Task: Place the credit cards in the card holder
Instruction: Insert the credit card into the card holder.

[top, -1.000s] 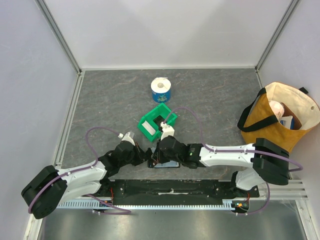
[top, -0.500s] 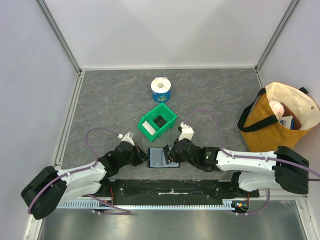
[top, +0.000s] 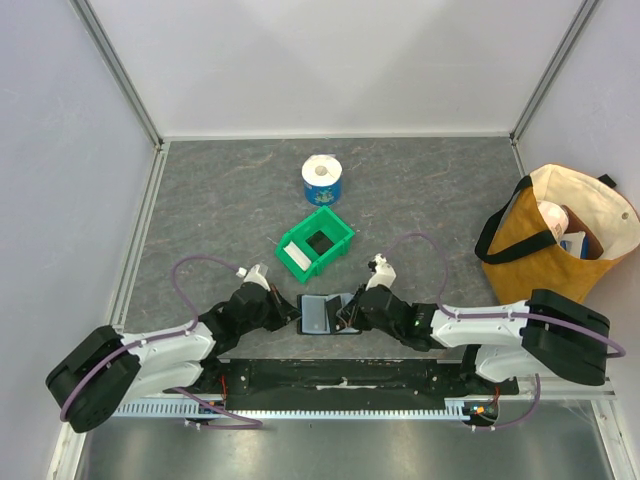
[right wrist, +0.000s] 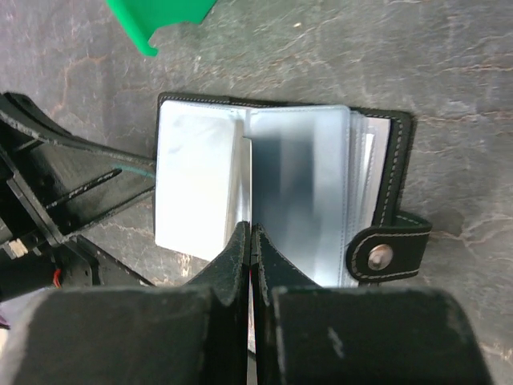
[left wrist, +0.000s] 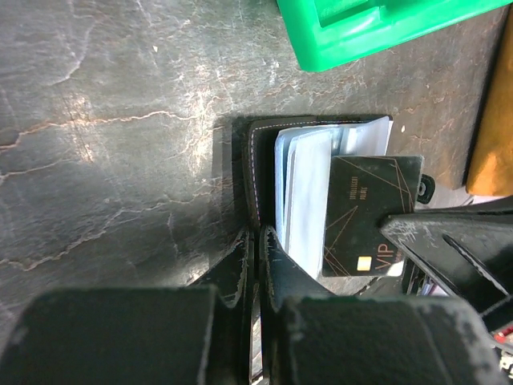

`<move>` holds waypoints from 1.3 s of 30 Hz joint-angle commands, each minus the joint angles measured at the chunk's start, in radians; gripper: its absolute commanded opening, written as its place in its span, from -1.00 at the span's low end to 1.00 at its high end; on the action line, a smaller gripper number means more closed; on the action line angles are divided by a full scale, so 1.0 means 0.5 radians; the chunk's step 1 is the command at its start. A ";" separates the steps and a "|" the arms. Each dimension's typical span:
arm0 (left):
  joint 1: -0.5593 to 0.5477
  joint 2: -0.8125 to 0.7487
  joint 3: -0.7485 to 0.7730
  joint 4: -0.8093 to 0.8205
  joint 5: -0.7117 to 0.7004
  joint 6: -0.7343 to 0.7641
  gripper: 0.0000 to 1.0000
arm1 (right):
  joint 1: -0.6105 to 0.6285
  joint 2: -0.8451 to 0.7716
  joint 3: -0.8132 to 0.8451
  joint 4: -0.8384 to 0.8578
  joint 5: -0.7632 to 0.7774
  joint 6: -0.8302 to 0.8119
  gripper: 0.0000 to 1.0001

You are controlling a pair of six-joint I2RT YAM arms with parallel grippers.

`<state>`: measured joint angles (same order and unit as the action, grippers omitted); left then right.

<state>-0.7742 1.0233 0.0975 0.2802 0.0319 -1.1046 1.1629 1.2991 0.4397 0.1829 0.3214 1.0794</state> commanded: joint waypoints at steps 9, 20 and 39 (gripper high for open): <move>-0.001 0.135 -0.081 -0.116 -0.054 -0.024 -0.96 | -0.197 0.224 -0.324 0.726 -0.302 0.213 -1.00; -0.001 0.172 -0.075 -0.085 -0.055 -0.037 -0.97 | -0.184 0.350 -0.385 0.880 -0.351 0.299 -1.00; -0.001 0.135 -0.103 -0.057 -0.058 -0.064 -0.96 | -0.182 0.574 -0.324 0.977 -0.367 0.427 -1.00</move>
<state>-0.7742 1.0725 0.0895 0.3542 0.0307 -1.1294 1.0412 1.5032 0.2687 0.6891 0.1581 1.2697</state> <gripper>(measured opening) 0.032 0.007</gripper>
